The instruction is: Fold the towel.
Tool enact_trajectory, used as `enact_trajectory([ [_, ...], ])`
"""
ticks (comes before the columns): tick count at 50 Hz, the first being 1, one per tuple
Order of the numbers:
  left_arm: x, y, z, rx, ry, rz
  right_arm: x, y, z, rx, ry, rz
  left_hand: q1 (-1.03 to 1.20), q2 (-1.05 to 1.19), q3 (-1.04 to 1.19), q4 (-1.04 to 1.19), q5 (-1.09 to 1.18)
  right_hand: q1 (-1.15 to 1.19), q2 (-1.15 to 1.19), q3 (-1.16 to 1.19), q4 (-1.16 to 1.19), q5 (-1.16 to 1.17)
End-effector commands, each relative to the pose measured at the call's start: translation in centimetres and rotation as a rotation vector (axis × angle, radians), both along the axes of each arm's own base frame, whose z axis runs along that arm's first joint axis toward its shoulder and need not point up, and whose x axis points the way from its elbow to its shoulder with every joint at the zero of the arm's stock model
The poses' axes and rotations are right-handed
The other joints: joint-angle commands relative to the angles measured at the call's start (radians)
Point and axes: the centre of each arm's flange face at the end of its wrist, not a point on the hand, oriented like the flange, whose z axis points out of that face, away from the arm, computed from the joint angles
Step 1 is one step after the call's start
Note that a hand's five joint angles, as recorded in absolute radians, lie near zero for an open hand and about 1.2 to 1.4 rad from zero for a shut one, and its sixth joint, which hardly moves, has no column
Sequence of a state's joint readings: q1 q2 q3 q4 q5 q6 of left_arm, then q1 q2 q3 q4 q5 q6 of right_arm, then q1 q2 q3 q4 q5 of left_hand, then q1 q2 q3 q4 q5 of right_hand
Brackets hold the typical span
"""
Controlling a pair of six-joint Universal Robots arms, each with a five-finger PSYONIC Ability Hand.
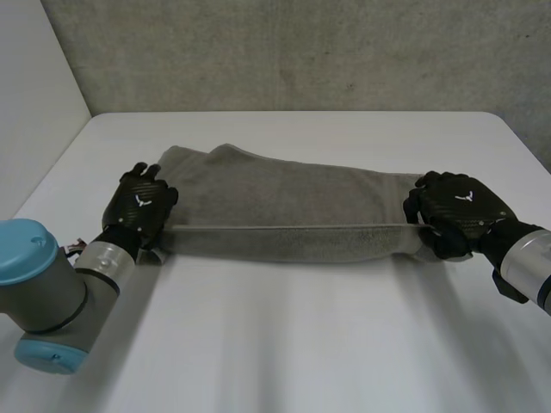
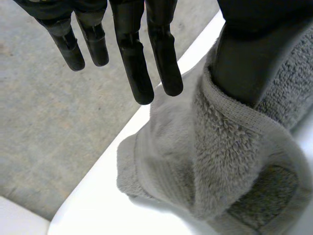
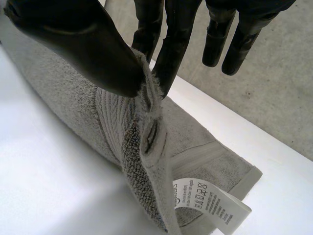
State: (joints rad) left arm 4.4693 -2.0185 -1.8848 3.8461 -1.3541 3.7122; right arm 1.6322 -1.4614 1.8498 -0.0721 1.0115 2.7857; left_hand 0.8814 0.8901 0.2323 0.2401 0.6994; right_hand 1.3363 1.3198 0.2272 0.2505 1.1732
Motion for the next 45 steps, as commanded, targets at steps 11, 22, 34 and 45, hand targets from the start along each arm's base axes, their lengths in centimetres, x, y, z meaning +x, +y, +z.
enact_trajectory([
  [11,0.9,-1.1,1.3,-0.065,0.011,0.085,-3.5,-2.1,1.2,-0.030,-0.011,-0.172,-0.086,-0.095,-0.058,-0.066,-0.079,0.060,0.076,-0.053,-0.076,0.049],
  [22,1.6,1.0,3.5,-0.090,0.022,0.081,-3.8,-2.3,1.3,-0.021,-0.032,-0.188,0.012,0.004,-0.058,-0.066,0.020,0.060,0.076,-0.053,-0.076,0.049],
  [34,1.0,2.6,2.8,0.036,-0.005,-0.025,-3.2,-2.0,-0.8,0.046,-0.025,-0.166,0.515,0.506,-0.058,-0.066,0.522,0.060,0.076,-0.053,-0.076,0.049],
  [45,1.1,1.7,2.0,0.045,-0.011,-0.013,-3.8,-3.2,-1.2,0.049,-0.026,-0.191,0.515,0.506,-0.058,-0.066,0.522,0.060,0.076,-0.053,-0.076,0.049],
])
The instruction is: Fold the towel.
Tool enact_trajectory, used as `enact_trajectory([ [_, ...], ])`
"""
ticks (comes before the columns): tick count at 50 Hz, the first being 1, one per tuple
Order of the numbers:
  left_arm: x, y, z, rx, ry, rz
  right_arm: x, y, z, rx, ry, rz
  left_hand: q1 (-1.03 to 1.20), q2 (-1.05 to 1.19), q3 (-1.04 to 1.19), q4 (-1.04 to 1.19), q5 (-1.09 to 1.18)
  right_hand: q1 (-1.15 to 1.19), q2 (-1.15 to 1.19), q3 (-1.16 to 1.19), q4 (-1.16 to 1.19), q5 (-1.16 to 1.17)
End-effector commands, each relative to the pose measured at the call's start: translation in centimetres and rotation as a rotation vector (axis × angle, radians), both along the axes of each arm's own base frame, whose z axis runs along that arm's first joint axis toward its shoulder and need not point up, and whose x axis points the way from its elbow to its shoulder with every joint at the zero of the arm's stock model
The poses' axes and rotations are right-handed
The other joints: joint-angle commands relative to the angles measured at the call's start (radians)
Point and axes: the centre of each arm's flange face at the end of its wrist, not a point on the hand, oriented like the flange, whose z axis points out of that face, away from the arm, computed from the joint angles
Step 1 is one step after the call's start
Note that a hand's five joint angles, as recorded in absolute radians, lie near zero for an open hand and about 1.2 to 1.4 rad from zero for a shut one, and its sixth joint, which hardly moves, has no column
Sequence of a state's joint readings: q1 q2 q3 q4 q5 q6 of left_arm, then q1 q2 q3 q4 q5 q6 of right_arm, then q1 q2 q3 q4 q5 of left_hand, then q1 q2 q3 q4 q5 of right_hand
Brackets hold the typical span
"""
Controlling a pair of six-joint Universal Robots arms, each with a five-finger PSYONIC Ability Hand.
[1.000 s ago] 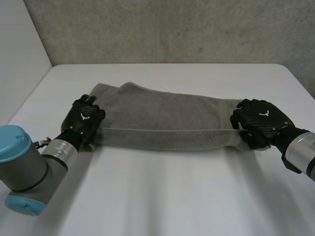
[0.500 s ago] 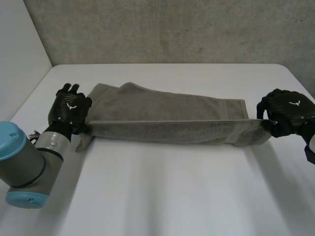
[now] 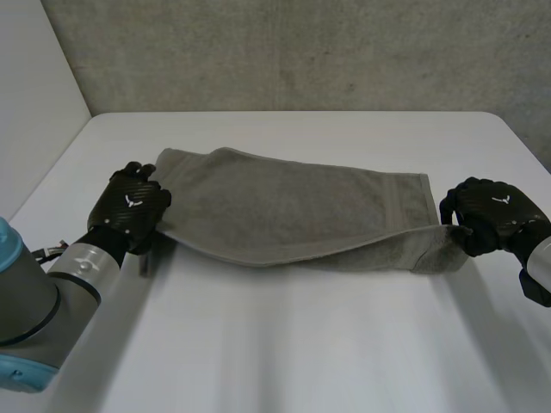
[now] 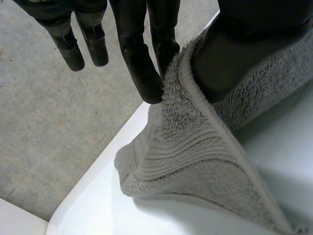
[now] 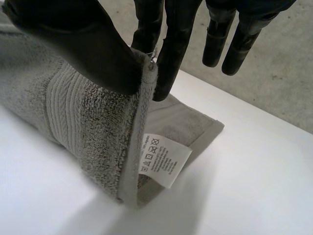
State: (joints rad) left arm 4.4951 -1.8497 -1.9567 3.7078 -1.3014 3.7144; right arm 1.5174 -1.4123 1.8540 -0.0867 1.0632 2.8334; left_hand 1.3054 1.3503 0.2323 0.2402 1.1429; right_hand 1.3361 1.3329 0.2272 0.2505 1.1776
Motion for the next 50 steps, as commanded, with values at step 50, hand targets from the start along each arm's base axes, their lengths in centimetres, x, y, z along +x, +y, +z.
enact_trajectory([
  [50,2.7,0.8,9.9,-0.077,0.280,0.079,-0.5,1.0,9.2,-0.240,0.011,-0.054,0.091,0.046,-0.058,-0.066,0.079,0.060,0.063,-0.053,-0.076,0.044],
])
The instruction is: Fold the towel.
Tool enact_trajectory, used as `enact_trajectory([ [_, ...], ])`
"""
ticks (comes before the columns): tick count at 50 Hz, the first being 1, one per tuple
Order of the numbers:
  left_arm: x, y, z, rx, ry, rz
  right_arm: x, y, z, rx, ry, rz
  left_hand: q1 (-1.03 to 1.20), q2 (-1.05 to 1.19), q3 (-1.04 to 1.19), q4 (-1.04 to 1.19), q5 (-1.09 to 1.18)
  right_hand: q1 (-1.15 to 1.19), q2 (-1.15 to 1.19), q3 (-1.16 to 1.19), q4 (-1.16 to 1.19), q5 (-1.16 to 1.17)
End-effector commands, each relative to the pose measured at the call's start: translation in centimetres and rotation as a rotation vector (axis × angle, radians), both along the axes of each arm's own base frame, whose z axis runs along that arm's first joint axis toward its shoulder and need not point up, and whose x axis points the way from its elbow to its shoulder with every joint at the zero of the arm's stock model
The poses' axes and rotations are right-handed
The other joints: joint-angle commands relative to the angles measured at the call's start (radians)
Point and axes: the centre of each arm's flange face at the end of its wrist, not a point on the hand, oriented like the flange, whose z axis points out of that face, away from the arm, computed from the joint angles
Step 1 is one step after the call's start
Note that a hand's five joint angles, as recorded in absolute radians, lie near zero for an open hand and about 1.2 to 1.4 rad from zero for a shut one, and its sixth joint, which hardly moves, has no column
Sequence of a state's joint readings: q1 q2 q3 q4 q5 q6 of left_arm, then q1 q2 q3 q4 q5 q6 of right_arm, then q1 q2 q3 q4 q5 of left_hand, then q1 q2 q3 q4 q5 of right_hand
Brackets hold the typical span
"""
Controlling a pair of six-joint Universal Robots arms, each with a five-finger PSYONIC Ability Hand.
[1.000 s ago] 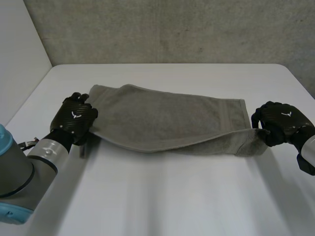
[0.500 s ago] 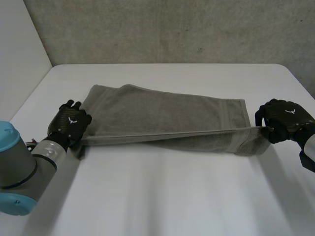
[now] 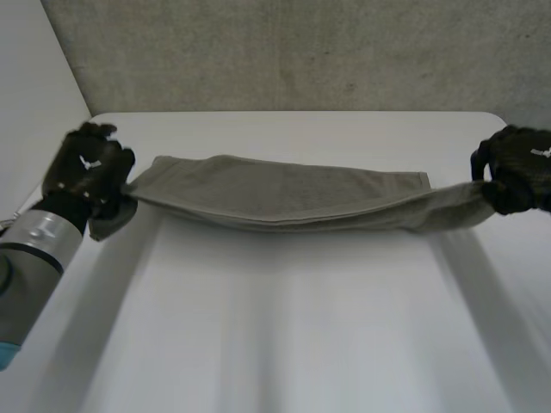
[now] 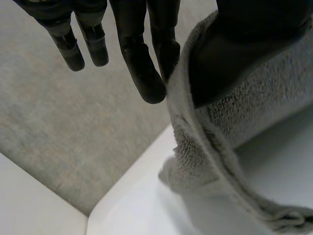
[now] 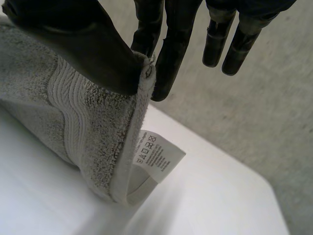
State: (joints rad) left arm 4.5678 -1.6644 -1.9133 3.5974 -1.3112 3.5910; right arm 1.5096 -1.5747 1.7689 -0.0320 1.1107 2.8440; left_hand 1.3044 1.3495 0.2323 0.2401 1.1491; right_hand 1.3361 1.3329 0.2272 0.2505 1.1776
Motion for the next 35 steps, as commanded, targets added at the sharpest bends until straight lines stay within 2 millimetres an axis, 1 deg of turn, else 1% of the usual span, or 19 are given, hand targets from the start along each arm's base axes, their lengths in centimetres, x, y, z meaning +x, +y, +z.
enact_trajectory([
  [1,0.5,2.0,4.6,-0.031,0.155,-0.018,0.1,1.3,3.7,-0.063,-0.005,0.003,0.092,0.047,-0.058,-0.066,0.073,0.060,0.063,-0.053,-0.076,0.044],
  [2,0.5,2.0,4.6,-0.031,0.155,-0.018,0.2,1.7,4.3,-0.069,-0.011,0.009,0.092,0.047,-0.058,-0.066,0.073,0.060,0.063,-0.053,-0.076,0.044],
  [4,0.6,3.1,6.1,-0.064,0.163,-0.034,0.2,2.0,5.0,-0.074,-0.015,0.010,0.092,0.047,-0.058,-0.066,0.073,0.060,0.063,-0.053,-0.076,0.044],
  [5,0.6,3.1,6.1,-0.064,0.163,-0.034,0.2,2.4,5.6,-0.084,-0.017,0.010,0.092,0.047,-0.058,-0.066,0.073,0.060,0.063,-0.053,-0.076,0.044],
  [7,0.9,3.8,7.2,-0.085,0.164,-0.036,0.2,2.9,6.3,-0.097,-0.015,0.010,0.092,0.047,-0.058,-0.066,0.073,0.060,0.063,-0.053,-0.076,0.044],
  [10,1.2,4.3,7.7,-0.086,0.160,-0.038,0.3,3.6,7.3,-0.120,-0.013,0.013,0.092,0.047,-0.058,-0.066,0.073,0.060,0.063,-0.053,-0.076,0.044],
  [15,1.2,4.6,7.7,-0.071,0.156,-0.049,0.4,4.2,8.2,-0.138,-0.013,0.020,0.092,0.047,-0.058,-0.066,0.073,0.060,0.063,-0.053,-0.076,0.044],
  [20,1.1,4.5,7.2,-0.055,0.153,-0.054,0.5,4.2,8.3,-0.128,-0.014,0.043,0.092,0.047,-0.058,-0.066,0.073,0.060,0.063,-0.053,-0.076,0.044],
  [24,1.2,4.1,6.8,-0.042,0.149,-0.050,0.7,3.8,7.6,-0.106,-0.006,0.062,0.092,0.047,-0.058,-0.066,0.073,0.060,0.063,-0.053,-0.076,0.044],
  [25,1.4,3.6,6.1,-0.018,0.145,-0.042,0.7,3.8,7.6,-0.106,-0.006,0.062,0.092,0.047,-0.058,-0.066,0.073,0.060,0.063,-0.053,-0.076,0.044],
  [26,1.4,3.0,5.1,0.017,0.139,-0.037,0.7,3.2,6.9,-0.085,-0.009,0.066,0.092,0.047,-0.058,-0.066,0.073,0.060,0.063,-0.053,-0.076,0.044],
  [27,1.4,3.0,5.1,0.017,0.139,-0.037,0.7,2.6,6.0,-0.049,-0.011,0.071,0.092,0.047,-0.058,-0.066,0.073,0.060,0.063,-0.053,-0.076,0.044],
  [28,1.3,2.4,4.1,0.054,0.137,-0.039,0.7,2.6,6.0,-0.049,-0.011,0.071,0.092,0.047,-0.058,-0.066,0.073,0.060,0.063,-0.053,-0.076,0.044],
  [29,1.2,1.7,2.9,0.095,0.130,-0.041,0.7,2.0,5.0,-0.015,-0.009,0.073,0.092,0.047,-0.058,-0.066,0.073,0.060,0.063,-0.053,-0.076,0.044],
  [30,1.2,1.7,2.9,0.095,0.130,-0.041,0.7,2.0,5.0,-0.015,-0.009,0.073,0.092,0.047,-0.058,-0.066,0.073,0.060,0.063,-0.053,-0.076,0.044],
  [31,1.2,1.1,1.8,0.128,0.117,-0.042,0.7,1.3,4.1,0.017,-0.002,0.076,0.092,0.047,-0.058,-0.066,0.073,0.060,0.063,-0.053,-0.076,0.044],
  [32,1.2,1.1,1.8,0.129,0.117,-0.042,0.8,0.8,3.1,0.043,0.017,0.085,0.092,0.047,-0.058,-0.066,0.073,0.060,0.063,-0.053,-0.076,0.044],
  [34,1.1,-0.2,0.1,0.167,0.064,-0.040,0.7,0.3,2.4,0.062,0.037,0.082,0.092,0.047,-0.058,-0.066,0.073,0.060,0.063,-0.053,-0.076,0.044],
  [35,1.1,-0.2,0.1,0.167,0.063,-0.040,0.7,-0.3,1.7,0.075,0.058,0.084,0.092,0.047,-0.058,-0.066,0.073,0.060,0.063,-0.053,-0.076,0.044],
])
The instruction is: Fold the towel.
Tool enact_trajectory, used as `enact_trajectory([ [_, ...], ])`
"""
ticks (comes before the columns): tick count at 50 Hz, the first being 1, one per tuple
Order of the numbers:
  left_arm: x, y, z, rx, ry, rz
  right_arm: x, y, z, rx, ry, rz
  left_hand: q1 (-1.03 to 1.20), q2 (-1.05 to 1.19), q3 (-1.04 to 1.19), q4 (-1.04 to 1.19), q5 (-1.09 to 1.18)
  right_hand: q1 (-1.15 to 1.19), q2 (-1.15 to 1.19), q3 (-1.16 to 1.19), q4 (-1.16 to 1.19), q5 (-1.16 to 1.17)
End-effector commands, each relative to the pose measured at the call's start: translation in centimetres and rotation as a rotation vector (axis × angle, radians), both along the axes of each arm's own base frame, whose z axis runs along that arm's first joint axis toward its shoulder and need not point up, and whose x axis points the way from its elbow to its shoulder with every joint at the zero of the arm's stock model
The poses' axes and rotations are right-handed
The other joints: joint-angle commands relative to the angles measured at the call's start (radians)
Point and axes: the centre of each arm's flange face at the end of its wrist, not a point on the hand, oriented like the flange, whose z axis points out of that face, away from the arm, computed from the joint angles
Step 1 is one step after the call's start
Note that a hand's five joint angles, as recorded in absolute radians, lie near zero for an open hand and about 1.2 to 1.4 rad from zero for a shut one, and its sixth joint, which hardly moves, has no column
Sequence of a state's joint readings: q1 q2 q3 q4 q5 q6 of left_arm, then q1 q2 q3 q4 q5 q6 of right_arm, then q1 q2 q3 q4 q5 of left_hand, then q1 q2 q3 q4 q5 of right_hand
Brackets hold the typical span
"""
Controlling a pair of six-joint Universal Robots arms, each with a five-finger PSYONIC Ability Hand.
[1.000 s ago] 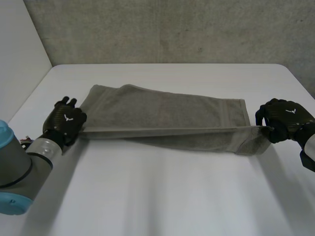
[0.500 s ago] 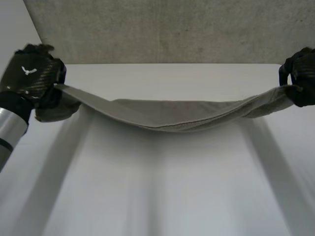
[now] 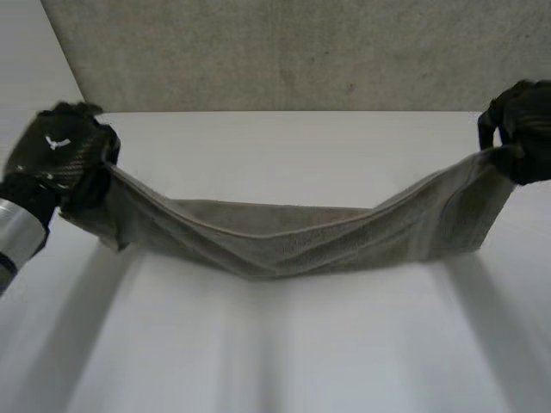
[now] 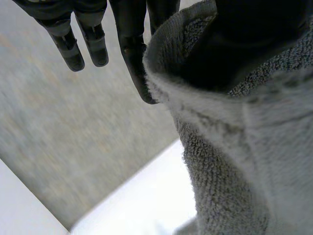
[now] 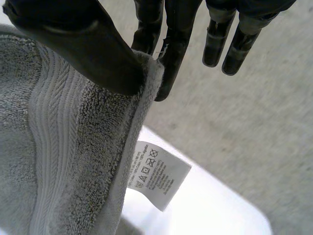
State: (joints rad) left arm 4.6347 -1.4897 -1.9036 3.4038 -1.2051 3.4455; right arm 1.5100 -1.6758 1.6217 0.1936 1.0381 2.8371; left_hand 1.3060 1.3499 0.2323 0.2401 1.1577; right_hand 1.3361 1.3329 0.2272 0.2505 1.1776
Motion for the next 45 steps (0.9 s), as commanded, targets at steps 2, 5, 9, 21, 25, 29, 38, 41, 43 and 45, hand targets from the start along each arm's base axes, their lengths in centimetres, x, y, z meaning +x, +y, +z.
enact_trajectory([
  [2,-0.3,-3.7,-5.5,0.126,-0.143,-0.014,-0.1,-3.2,-4.3,0.114,0.083,0.009,0.090,0.046,-0.058,-0.066,0.064,0.060,0.063,-0.053,-0.076,0.044],
  [5,-0.3,-5.2,-6.7,0.129,-0.213,-0.019,-0.2,-4.7,-5.8,0.153,0.094,0.005,0.090,0.046,-0.058,-0.066,0.064,0.060,0.063,-0.053,-0.076,0.044],
  [9,-0.3,-6.3,-7.8,0.138,-0.257,-0.025,-0.3,-5.7,-6.8,0.179,0.102,-0.009,0.090,0.046,-0.058,-0.066,0.064,0.060,0.063,-0.053,-0.076,0.044],
  [21,-0.8,-11.1,-9.7,0.119,-0.268,-0.025,2.4,-8.2,-10.2,0.203,0.120,0.039,-0.132,-0.176,-0.058,-0.066,-0.159,0.060,0.063,-0.053,-0.076,0.044],
  [25,-1.0,-12.1,-10.4,0.118,-0.267,-0.031,3.1,-8.9,-11.0,0.194,0.126,0.037,-0.170,-0.214,-0.058,-0.066,-0.197,0.060,0.063,-0.053,-0.076,0.044],
  [29,-1.3,-13.3,-11.4,0.117,-0.270,-0.038,3.9,-9.8,-11.8,0.178,0.141,0.021,-0.387,-0.431,-0.058,-0.066,-0.413,0.060,0.063,-0.053,-0.076,0.044],
  [38,-1.5,-15.3,-12.9,0.109,-0.270,-0.038,4.2,-11.8,-13.1,0.167,0.144,0.006,-0.420,-0.464,-0.058,-0.066,-0.446,0.060,0.063,-0.053,-0.076,0.044],
  [41,-1.6,-15.9,-13.3,0.105,-0.269,-0.038,4.2,-12.1,-13.3,0.167,0.145,0.003,-0.417,-0.461,-0.058,-0.066,-0.443,0.060,0.063,-0.053,-0.076,0.044],
  [43,-1.6,-16.1,-13.5,0.105,-0.269,-0.038,4.4,-12.5,-13.5,0.162,0.147,0.002,-0.408,-0.452,-0.058,-0.066,-0.435,0.060,0.063,-0.053,-0.076,0.044],
  [45,-1.6,-16.5,-13.5,0.096,-0.269,-0.036,4.5,-12.7,-13.5,0.157,0.150,-0.002,-0.400,-0.444,-0.058,-0.066,-0.426,0.060,0.063,-0.053,-0.076,0.044],
])
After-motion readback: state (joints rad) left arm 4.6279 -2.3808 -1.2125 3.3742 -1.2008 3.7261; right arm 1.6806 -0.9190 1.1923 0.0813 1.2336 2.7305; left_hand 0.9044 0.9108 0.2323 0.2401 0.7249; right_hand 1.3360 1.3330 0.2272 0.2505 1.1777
